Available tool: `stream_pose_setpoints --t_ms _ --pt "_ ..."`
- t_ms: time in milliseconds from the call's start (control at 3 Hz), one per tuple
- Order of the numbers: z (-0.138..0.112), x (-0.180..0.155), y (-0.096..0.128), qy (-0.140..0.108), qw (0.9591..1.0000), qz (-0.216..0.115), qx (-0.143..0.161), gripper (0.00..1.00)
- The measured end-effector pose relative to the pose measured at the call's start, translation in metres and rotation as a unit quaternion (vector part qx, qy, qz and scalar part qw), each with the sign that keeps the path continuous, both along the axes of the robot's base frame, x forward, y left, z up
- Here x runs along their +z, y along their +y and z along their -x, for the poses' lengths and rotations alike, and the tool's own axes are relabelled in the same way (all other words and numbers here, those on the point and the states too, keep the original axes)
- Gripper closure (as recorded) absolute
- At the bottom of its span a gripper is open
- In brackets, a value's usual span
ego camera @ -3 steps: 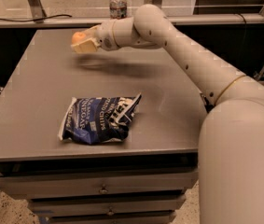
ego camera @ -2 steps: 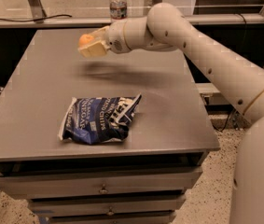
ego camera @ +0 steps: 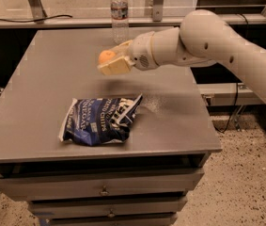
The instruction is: Move orange near blue chip bag
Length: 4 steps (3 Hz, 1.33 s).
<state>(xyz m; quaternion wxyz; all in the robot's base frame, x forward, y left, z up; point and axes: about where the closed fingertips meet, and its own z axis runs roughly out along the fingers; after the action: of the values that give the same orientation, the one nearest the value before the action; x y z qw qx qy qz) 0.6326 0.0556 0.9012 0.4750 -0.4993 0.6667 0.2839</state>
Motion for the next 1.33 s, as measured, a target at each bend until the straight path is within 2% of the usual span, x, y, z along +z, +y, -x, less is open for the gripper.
stream_pose_setpoints --t_ms 667,1333 --pt "0.082 -0.014 -0.079 0.039 0.9976 0.023 -0.052 1.0" --pt "0.137 -0.038 -0.155 0.057 0.9934 0.029 -0.095 1.0"
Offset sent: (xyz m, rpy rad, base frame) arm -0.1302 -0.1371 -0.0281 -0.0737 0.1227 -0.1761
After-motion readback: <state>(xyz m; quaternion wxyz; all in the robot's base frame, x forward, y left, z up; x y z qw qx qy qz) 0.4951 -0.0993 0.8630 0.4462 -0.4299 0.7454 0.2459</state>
